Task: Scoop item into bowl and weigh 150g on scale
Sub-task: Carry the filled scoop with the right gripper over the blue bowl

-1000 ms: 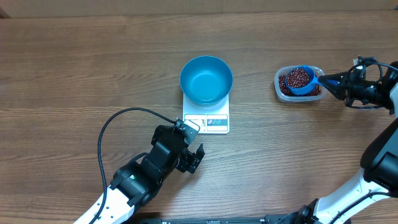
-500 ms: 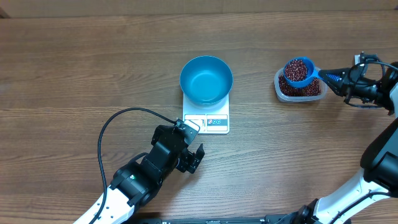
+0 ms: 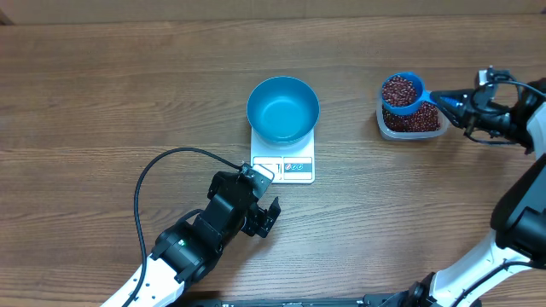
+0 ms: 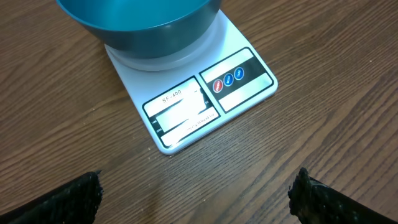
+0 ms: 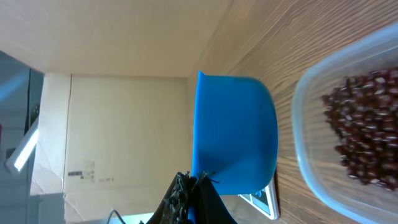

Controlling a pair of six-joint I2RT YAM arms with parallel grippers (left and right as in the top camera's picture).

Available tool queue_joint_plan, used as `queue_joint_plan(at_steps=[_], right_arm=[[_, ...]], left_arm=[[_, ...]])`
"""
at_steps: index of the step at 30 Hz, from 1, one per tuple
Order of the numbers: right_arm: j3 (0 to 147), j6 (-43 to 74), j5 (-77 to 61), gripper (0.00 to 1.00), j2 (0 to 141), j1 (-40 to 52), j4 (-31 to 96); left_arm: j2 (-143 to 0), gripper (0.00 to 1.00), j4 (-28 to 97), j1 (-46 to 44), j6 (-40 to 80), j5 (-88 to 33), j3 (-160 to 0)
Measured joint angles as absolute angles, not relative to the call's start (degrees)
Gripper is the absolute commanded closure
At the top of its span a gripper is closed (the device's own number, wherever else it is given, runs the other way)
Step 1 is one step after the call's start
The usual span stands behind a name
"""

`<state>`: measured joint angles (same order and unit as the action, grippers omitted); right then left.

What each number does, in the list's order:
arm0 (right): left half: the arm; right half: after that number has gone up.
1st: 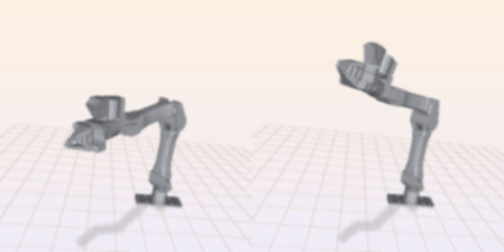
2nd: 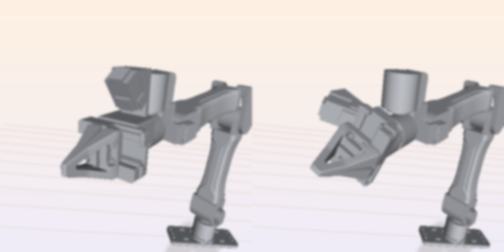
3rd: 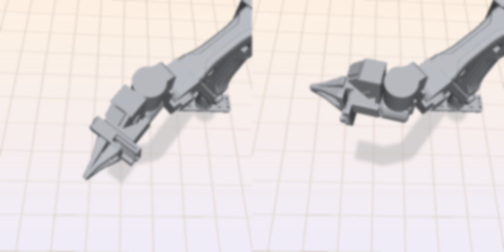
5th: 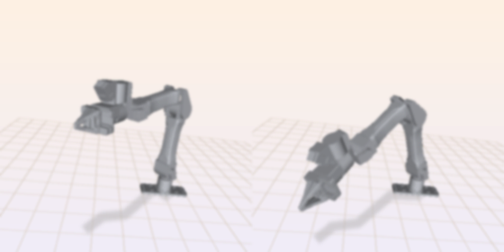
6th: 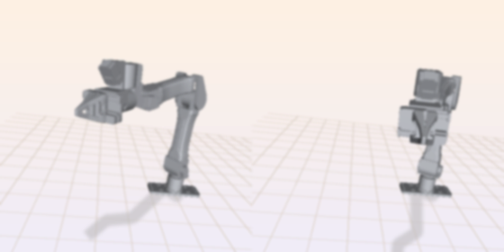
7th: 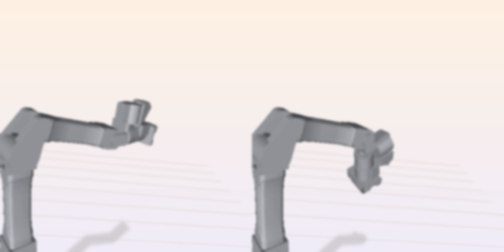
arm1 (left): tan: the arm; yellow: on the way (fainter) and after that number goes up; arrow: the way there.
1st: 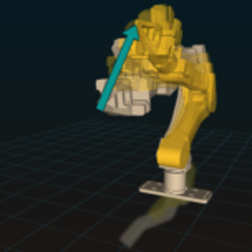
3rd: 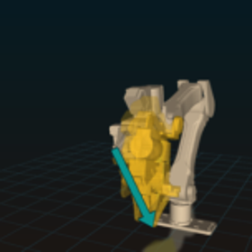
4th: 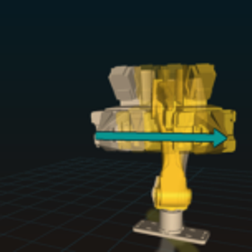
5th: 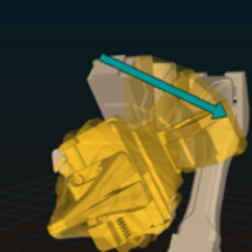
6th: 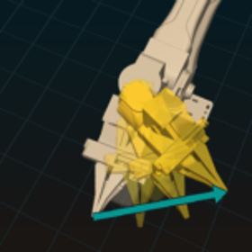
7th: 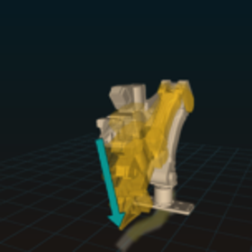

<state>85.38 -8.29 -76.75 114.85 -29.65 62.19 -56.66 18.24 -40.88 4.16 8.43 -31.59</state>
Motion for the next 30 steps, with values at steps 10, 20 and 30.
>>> queue_joint_plan(at_steps=[10, 20, 30], right_arm=[[86.56, -7.22, -77.10, 0.96, 114.72, -23.99, 62.15], [91.53, -4.08, -77.10, 0.96, 112.90, -17.72, 61.82], [95.68, 1.50, -73.89, 0.96, 112.22, -9.67, 59.83]], left_arm=[[-56.66, 0.00, 18.24, -40.88, 4.16, 8.43, -31.59], [-56.66, 0.00, 18.24, -40.88, 4.16, 8.43, -31.59], [-56.66, 0.00, 18.26, -40.88, 4.16, 8.43, -31.59]])
